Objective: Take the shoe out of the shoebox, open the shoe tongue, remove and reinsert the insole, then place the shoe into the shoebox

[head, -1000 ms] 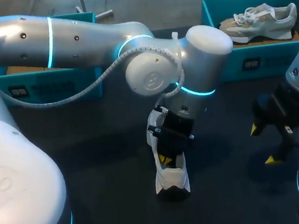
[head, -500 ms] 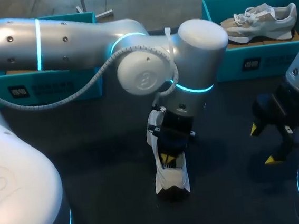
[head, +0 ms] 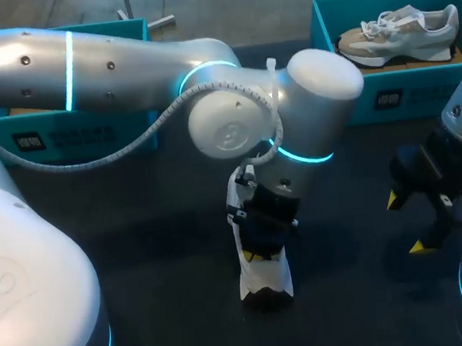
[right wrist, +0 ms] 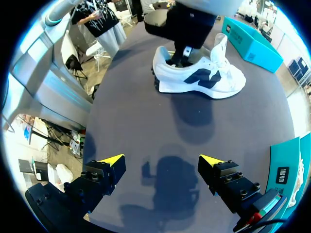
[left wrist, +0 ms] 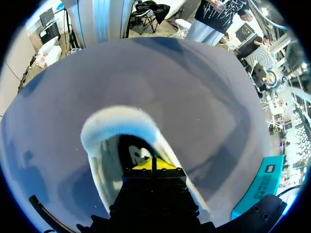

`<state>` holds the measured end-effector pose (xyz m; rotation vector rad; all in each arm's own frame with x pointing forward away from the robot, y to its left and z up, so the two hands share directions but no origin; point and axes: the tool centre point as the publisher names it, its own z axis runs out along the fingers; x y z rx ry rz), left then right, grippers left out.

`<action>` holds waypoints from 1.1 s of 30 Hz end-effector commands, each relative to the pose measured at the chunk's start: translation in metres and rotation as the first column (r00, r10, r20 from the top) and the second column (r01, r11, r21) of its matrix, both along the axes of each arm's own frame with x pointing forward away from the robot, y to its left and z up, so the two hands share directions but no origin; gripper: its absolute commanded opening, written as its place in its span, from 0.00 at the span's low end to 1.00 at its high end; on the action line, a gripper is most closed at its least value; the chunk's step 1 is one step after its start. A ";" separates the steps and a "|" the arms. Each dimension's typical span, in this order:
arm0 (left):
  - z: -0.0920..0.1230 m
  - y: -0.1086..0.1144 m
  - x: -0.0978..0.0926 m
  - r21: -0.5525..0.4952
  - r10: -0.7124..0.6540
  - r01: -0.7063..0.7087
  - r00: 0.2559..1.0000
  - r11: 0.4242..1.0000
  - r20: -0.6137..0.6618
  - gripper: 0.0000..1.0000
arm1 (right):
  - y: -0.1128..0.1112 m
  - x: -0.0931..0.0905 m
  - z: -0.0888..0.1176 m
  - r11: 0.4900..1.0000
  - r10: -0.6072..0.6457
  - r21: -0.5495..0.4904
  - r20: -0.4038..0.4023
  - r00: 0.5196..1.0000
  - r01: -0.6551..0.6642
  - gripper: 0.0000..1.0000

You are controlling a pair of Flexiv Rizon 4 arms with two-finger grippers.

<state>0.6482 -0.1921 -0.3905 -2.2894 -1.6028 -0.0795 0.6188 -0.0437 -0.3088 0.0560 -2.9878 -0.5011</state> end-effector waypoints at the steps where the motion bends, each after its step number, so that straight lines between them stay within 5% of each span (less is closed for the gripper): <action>1: -0.018 0.001 0.001 -0.015 0.015 -0.015 1.000 1.000 0.000 0.00 | 0.000 -0.001 0.000 1.000 -0.002 -0.002 0.002 1.000 0.002 1.00; 7: -0.021 0.001 0.002 -0.050 0.025 -0.024 1.000 0.998 0.006 0.00 | 0.000 -0.001 0.000 1.000 -0.002 -0.002 0.002 1.000 0.002 1.00; 19: 0.033 0.002 0.020 -0.124 0.043 -0.044 0.999 0.991 -0.007 0.00 | 0.000 -0.001 0.000 1.000 -0.002 -0.002 0.002 1.000 0.002 1.00; 33: 0.050 -0.006 0.035 -0.122 0.019 -0.022 1.000 0.992 -0.023 0.00 | 0.000 -0.001 0.000 1.000 -0.002 -0.002 0.002 1.000 0.002 1.00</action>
